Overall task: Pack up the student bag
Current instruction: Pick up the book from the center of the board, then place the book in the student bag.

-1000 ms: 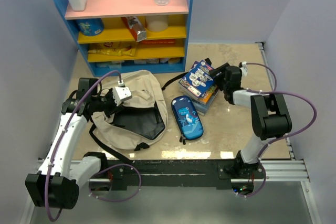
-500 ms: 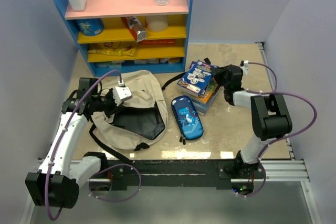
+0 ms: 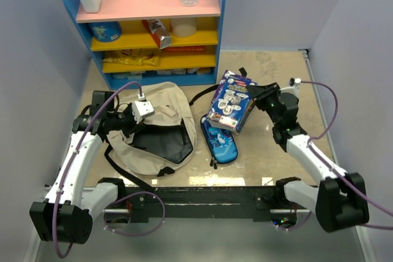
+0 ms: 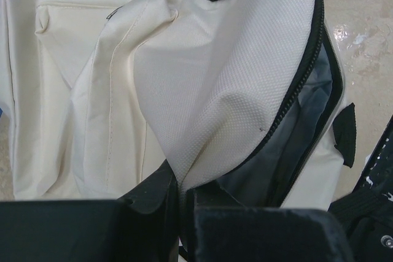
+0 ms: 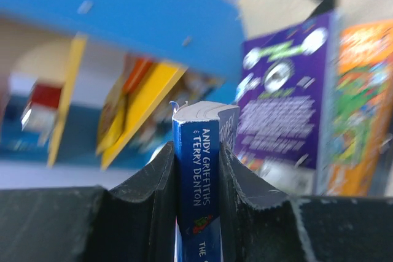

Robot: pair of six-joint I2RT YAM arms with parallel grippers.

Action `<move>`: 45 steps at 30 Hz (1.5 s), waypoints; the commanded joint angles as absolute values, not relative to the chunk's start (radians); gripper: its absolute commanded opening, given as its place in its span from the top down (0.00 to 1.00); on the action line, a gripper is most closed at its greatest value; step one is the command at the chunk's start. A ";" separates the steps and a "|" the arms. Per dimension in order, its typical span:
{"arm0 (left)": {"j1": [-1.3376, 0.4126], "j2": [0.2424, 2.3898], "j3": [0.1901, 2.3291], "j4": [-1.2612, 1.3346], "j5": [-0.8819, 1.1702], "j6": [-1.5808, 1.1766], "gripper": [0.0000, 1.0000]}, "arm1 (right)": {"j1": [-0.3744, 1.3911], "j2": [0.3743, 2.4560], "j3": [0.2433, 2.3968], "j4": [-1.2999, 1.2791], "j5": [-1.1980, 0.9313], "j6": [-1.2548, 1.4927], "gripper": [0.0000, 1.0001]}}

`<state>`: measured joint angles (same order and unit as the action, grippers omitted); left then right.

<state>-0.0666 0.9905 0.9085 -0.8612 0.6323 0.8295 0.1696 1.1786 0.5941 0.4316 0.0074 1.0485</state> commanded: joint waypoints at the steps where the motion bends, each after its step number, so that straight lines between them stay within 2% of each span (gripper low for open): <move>1: -0.064 0.973 0.950 -0.782 0.670 0.793 1.00 | 0.297 1.005 0.555 0.385 -0.110 1.089 1.00; 5: -0.064 0.968 0.957 -0.721 0.664 0.723 1.00 | 0.419 0.882 0.514 0.348 -0.149 1.120 1.00; 9: -0.064 0.945 0.959 -0.648 0.661 0.652 1.00 | 0.544 0.854 0.469 0.351 -0.170 1.186 1.00; 14: -0.064 0.922 0.976 -0.615 0.678 0.612 1.00 | 0.621 0.879 0.448 0.376 -0.175 1.213 1.00; 19: -0.064 0.922 0.983 -0.681 0.738 0.652 1.00 | 0.710 1.073 0.500 0.448 -0.167 1.215 1.00; 26: -0.064 0.893 0.976 -0.805 0.850 0.750 1.00 | 0.814 1.444 0.739 0.580 -0.192 1.212 1.00; 29: -0.064 0.881 0.977 -0.868 0.874 0.807 1.00 | 0.836 1.537 0.810 0.669 -0.184 1.221 1.00; 34: -0.064 0.914 0.999 -1.001 0.913 0.922 1.00 | 0.836 1.606 0.893 0.768 -0.115 1.198 1.00; 41: -0.066 0.995 1.038 -1.245 0.965 1.127 1.00 | 0.824 1.681 0.953 0.860 0.095 1.132 1.00; 45: -0.066 1.009 1.035 -1.310 0.962 1.204 1.00 | 0.787 1.749 0.953 1.019 0.110 1.253 1.00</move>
<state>-0.0647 1.0122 0.9920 -1.1397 0.8356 1.0653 0.8371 1.7164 0.8852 0.6907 -0.0189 1.1336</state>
